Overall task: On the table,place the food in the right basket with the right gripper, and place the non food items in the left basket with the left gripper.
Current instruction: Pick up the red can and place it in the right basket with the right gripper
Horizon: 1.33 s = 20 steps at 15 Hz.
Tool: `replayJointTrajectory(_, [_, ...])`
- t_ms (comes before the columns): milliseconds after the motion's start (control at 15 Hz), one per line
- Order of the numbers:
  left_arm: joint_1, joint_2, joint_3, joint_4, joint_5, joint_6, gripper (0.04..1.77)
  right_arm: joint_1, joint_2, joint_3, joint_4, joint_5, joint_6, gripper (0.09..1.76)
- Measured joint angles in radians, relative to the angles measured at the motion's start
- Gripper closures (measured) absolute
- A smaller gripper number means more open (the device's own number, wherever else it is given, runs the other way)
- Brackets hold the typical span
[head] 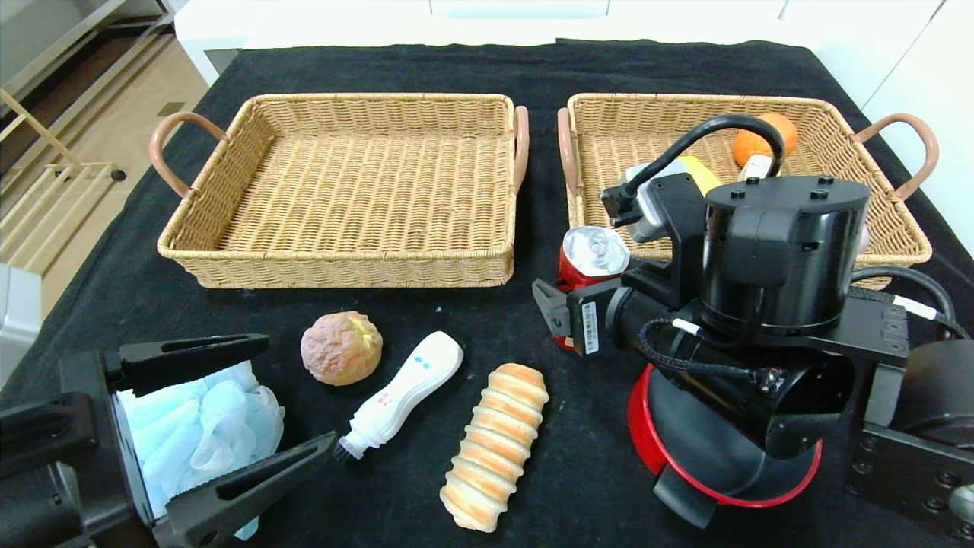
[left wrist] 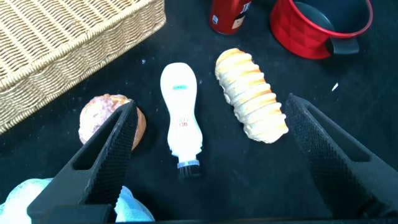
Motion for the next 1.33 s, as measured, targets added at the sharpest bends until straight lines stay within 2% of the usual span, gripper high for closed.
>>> replayJointTrajectory(467, [0.0, -0.001, -0.001, 0.0, 0.0, 0.0, 0.09, -0.01, 0.018, 0.0, -0.051, -0.001, 0.003, 0.14])
replayJointTrajectory(1133, [0.0, -0.003, -0.003, -0.001, 0.001, 0.0, 0.09, -0.009, 0.039, 0.001, -0.054, -0.001, 0.002, 0.16])
replayJointTrajectory(1333, [0.001, -0.006, -0.002, -0.014, 0.001, 0.0, 0.09, -0.009, 0.044, 0.001, -0.055, 0.0, 0.002, 0.68])
